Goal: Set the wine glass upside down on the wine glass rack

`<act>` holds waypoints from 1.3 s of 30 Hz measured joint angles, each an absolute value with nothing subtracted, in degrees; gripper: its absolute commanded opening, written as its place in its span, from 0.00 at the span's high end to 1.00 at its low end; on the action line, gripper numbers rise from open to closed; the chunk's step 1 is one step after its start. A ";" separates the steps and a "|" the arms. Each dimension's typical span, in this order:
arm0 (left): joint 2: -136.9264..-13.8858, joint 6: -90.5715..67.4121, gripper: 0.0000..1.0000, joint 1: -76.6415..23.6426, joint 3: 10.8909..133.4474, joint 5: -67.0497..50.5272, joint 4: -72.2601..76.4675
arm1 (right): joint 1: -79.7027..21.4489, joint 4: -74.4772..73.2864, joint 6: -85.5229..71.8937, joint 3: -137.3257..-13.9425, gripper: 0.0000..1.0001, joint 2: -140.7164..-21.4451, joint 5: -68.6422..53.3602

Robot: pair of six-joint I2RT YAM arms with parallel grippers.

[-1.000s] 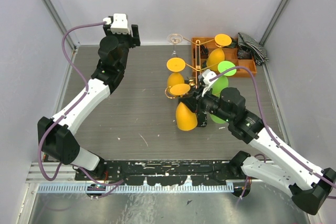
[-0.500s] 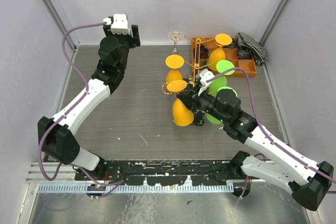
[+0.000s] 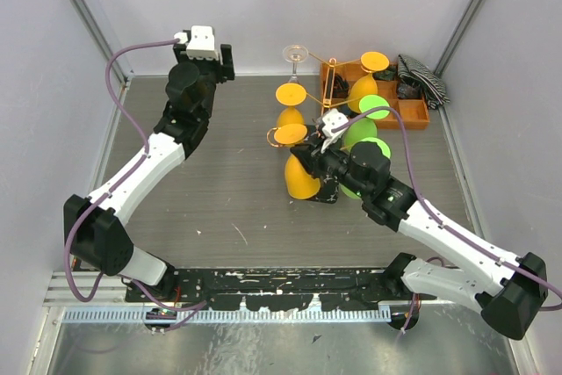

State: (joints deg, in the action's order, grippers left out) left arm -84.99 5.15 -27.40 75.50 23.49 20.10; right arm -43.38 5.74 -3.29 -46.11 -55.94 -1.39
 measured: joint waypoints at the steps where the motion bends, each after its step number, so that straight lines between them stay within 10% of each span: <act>1: -84.99 5.32 0.23 -27.38 75.35 23.53 20.14 | -43.57 5.96 -3.20 -46.11 0.99 -56.12 -1.19; 39: -83.50 6.37 0.23 -25.91 73.80 24.56 21.17 | -51.03 25.78 1.61 -40.95 0.99 -64.90 11.64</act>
State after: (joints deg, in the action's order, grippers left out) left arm -83.50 6.37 -25.91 73.80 24.56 21.17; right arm -51.03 25.78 1.61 -40.95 -64.90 11.64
